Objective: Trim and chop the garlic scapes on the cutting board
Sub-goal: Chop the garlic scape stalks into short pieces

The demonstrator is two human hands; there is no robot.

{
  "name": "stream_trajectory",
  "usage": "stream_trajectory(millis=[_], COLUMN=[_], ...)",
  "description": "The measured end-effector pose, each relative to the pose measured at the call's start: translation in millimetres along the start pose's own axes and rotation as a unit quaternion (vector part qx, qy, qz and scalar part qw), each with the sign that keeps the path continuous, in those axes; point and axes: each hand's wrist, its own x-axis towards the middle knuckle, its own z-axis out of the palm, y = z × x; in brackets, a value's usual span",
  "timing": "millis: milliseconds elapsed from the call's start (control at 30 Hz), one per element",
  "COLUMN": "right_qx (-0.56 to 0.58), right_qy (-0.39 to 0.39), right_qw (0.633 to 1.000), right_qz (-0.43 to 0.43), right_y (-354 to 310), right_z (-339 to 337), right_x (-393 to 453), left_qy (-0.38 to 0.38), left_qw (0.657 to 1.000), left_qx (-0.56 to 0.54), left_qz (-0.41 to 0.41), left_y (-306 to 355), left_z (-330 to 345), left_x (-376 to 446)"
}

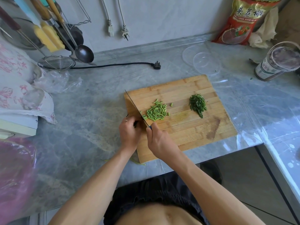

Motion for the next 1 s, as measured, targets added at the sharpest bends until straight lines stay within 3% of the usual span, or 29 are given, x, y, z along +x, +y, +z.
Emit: stream_trajectory(millis=[67,333,500,1000], right_qx=[-0.022,0.066,0.194,0.152], right_qy=[0.002,0.005,0.034,0.049], right_qw=[1.0,0.997,0.976,0.986], right_qz=[-0.009,0.038,0.095,0.057], right_y=[8,-6,-1,6], right_z=[2,-3,-11,-12], right_x=[-10,8,-2,-11], left_qy=[0.002,0.004,-0.002,-0.018], left_qw=[1.0,1.0,0.998,0.993], left_qx=[0.014,0.013,0.025,0.04], left_qz=[0.012,0.029,0.06,0.106], left_y=[-2,-6,-7,-20], left_z=[0,2,-2,-6], left_x=[2,1,1,3])
